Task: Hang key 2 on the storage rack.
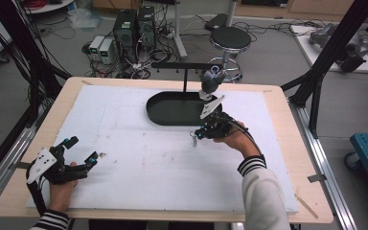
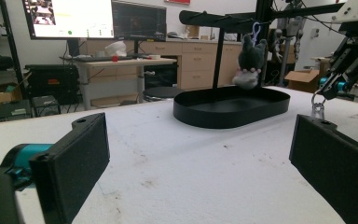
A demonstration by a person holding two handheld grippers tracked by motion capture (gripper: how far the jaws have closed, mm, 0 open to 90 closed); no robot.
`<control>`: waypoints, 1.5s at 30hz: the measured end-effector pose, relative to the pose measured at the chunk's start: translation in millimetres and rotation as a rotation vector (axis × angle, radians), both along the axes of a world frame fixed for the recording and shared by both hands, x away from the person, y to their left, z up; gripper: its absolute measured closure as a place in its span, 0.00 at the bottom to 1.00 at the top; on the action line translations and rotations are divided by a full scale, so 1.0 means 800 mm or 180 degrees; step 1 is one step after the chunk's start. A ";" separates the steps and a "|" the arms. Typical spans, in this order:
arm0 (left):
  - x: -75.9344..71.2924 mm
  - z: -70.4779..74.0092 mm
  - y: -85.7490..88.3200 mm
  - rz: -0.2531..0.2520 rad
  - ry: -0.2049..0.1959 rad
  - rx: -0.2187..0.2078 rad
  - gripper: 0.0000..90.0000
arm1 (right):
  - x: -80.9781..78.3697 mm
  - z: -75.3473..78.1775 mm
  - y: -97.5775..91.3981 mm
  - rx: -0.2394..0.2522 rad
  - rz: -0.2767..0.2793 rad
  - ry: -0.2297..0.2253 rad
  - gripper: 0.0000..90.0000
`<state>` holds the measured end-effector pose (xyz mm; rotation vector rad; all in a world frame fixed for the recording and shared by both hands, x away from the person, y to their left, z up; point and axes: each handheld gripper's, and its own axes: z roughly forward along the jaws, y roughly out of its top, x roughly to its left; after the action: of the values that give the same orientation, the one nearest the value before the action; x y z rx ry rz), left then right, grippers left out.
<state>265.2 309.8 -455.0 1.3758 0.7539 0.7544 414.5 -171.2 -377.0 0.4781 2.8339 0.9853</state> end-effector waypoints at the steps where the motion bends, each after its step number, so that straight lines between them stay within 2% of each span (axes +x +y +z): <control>1: 0.000 0.000 0.000 0.0000 0.0000 0.0000 0.06 | 0.001 0.001 0.000 0.0059 -0.0002 0.0023 0.98; 9: 0.000 0.000 0.000 -0.0002 0.0000 0.0000 0.06 | 0.003 0.014 -0.001 0.0438 -0.0138 -0.0212 0.98; 16: 0.000 0.000 0.000 -0.0001 -0.0002 -0.0003 0.06 | 0.005 0.027 -0.007 0.0785 -0.0416 -0.0456 0.98; 20: 0.000 0.000 0.000 -0.0002 -0.0002 -0.0003 0.06 | 0.005 0.032 -0.009 0.0941 -0.0533 -0.0555 0.98; 25: 0.000 0.000 0.000 -0.0002 -0.0001 -0.0005 0.06 | 0.005 0.036 -0.011 0.1082 -0.0642 -0.0609 0.98; 26: 0.000 0.000 0.000 -0.0002 -0.0001 -0.0006 0.06 | 0.005 0.038 -0.012 0.1152 -0.0718 -0.0668 0.98; 27: 0.000 0.000 0.000 -0.0002 0.0000 -0.0006 0.06 | 0.005 0.038 -0.012 0.1152 -0.0718 -0.0668 0.98; 28: 0.000 0.000 0.000 -0.0003 -0.0002 -0.0006 0.06 | 0.006 0.041 -0.014 0.1272 -0.0797 -0.0730 0.98; 32: 0.000 0.000 0.000 -0.0003 -0.0001 -0.0006 0.06 | 0.008 0.044 -0.017 0.1425 -0.0922 -0.0794 0.98; 45: 0.000 0.000 0.000 -0.0005 -0.0005 -0.0001 0.06 | 0.016 0.053 -0.014 0.1710 -0.1140 -0.0970 0.98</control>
<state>265.2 310.1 -455.1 1.3752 0.7518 0.7541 427.2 -182.8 -335.0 0.7699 2.1000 1.5706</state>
